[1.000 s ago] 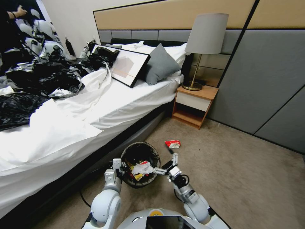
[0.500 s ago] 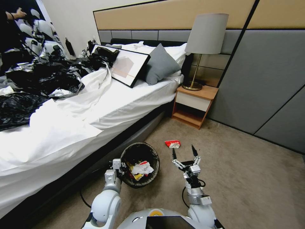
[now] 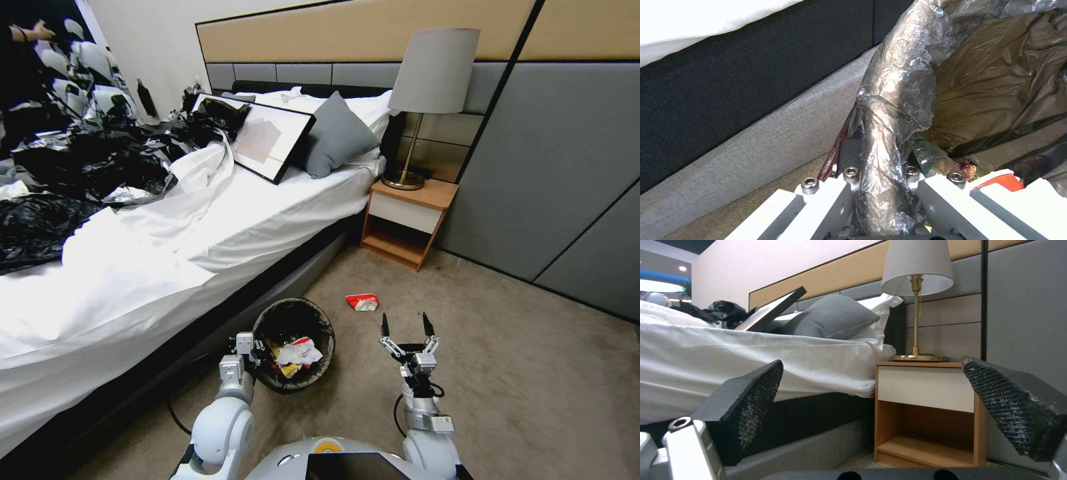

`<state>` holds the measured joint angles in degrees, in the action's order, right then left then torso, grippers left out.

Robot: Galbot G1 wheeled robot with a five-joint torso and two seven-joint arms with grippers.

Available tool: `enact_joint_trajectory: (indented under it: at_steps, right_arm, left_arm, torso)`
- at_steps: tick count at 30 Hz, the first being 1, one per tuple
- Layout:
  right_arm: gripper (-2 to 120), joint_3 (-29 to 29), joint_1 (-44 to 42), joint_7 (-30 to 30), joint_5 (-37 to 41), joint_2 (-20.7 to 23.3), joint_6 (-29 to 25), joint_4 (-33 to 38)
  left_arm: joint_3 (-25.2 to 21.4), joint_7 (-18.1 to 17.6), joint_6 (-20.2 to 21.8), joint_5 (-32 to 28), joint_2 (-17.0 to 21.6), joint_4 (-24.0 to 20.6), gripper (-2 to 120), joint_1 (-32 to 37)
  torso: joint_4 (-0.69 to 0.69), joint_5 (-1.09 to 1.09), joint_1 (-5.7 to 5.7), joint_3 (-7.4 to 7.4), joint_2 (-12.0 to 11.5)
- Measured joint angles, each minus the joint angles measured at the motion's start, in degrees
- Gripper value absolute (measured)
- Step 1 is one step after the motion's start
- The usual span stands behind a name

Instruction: Pick up the trash bin, then pick up the garbage from the floor and place it into the trash bin.

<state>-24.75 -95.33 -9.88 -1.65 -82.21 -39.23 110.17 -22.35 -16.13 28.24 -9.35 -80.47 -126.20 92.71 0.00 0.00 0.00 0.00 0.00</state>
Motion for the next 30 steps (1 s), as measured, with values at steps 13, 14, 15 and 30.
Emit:
enact_joint_trajectory:
  at_steps: [13,14,15,30]
  right_arm:
    - [100,0.1,0.6,0.3,-0.1,-0.3,-0.1,-0.6]
    - [100,0.1,0.7,0.3,-0.1,-0.3,-0.1,-0.7]
    - [100,0.2,0.8,0.4,-0.2,-0.3,-0.2,-0.8]
    - [100,0.1,2.2,2.1,-1.3,-0.5,-1.7,-1.6]
  left_arm:
    - [0.5,0.1,-0.4,0.7,-0.2,0.0,0,0.4]
    - [0.6,0.1,-0.5,0.8,-0.2,0.0,0,0.4]
    - [0.7,0.1,-0.5,0.9,-0.1,0.0,0,0.5]
    - [1.3,0.2,-0.9,1.7,-0.1,0.0,0,0.9]
  torso:
    - [0.00,0.00,0.00,0.00,0.0]
    - [0.00,0.00,0.00,0.00,0.0]
    - [0.00,0.00,0.00,0.00,0.0]
    - [0.00,0.00,0.00,0.01,0.0]
